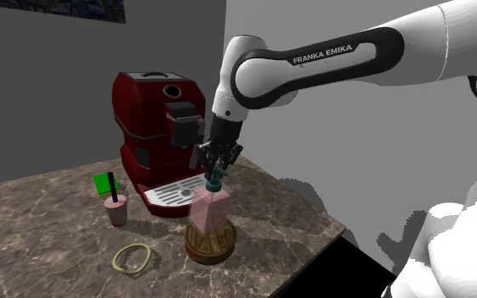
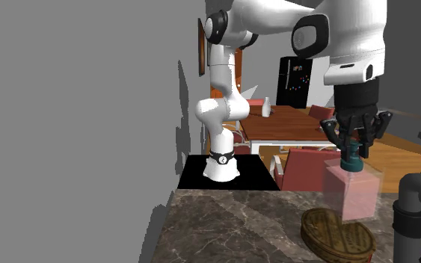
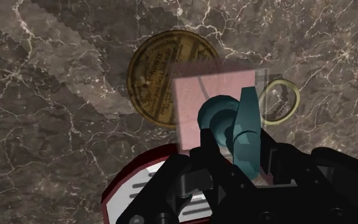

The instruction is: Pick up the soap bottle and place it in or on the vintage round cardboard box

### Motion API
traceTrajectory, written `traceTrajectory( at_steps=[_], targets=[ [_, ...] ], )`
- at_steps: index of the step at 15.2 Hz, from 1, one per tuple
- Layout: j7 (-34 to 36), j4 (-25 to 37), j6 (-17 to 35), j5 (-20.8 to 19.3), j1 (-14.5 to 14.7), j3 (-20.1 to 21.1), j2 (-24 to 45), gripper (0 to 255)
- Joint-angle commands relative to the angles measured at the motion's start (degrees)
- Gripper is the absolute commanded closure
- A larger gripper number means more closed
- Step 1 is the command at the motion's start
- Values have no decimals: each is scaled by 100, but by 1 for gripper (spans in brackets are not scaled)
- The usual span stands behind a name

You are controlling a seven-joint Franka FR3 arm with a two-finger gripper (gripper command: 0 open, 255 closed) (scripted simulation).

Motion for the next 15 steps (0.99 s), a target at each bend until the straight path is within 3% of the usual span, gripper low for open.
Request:
traceTrajectory(
  at_steps=[1, 8, 15],
  targets=[
    [-24, -121, 146, 10, 3, 3, 23, 255],
    [-98, -485, 671, 39, 17, 21, 188, 255],
    [-102, -502, 698, 41, 18, 22, 198, 255]
  ],
)
